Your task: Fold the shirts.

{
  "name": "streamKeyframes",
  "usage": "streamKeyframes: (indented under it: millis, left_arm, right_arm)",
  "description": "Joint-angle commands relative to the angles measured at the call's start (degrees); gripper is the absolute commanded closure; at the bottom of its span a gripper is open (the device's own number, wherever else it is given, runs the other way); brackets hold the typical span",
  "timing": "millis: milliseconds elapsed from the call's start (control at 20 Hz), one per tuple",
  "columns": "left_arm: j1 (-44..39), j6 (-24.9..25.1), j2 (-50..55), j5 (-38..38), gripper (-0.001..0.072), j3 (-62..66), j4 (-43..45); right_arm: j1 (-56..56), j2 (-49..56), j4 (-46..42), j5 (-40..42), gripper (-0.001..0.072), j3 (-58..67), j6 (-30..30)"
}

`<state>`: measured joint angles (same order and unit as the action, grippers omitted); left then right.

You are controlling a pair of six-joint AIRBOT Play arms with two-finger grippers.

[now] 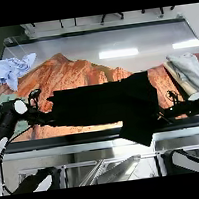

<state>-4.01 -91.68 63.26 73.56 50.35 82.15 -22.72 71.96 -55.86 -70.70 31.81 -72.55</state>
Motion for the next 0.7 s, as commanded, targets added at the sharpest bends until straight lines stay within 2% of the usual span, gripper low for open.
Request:
streamKeyframes:
  millis: [0, 50, 100, 200, 350, 400, 650]
  left_arm:
    - [0.0, 0.1, -0.2, 0.5, 0.0690, 0.1, 0.3]
    - [0.0, 0.1, -0.2, 0.5, 0.0690, 0.1, 0.3]
    - [0.0, 0.1, -0.2, 0.7, 0.0690, 0.1, 0.3]
    - [0.0, 0.1, -0.2, 2.1, 0.0690, 0.1, 0.6]
    - [0.0, 0.2, -1.7, 7.7, 0.0690, -0.3, 1.2]
    - [0.0, 0.1, -3.8, 8.2, 0.0690, -1.1, 2.1]
    - [0.0, 0.1, -17.4, 11.5, 0.0691, -7.6, 3.8]
  right_arm:
    - [0.1, 0.0, 0.9, 2.8, 0.0288, -3.3, 2.7]
    - [0.1, -0.8, 2.3, 1.1, 0.0645, -3.3, 5.2]
    - [0.1, -2.0, 2.6, -0.1, 0.0692, -3.2, 5.8]
    - [0.0, -7.0, 1.7, -2.2, 0.0692, -3.2, 5.4]
    - [0.2, -19.3, -6.1, -7.9, 0.0692, -3.2, -0.6]
    - [0.8, -22.4, -8.1, -9.8, 0.0692, -3.2, -4.3]
    - [4.6, -38.4, -8.5, -15.1, 0.0692, -3.1, -11.9]
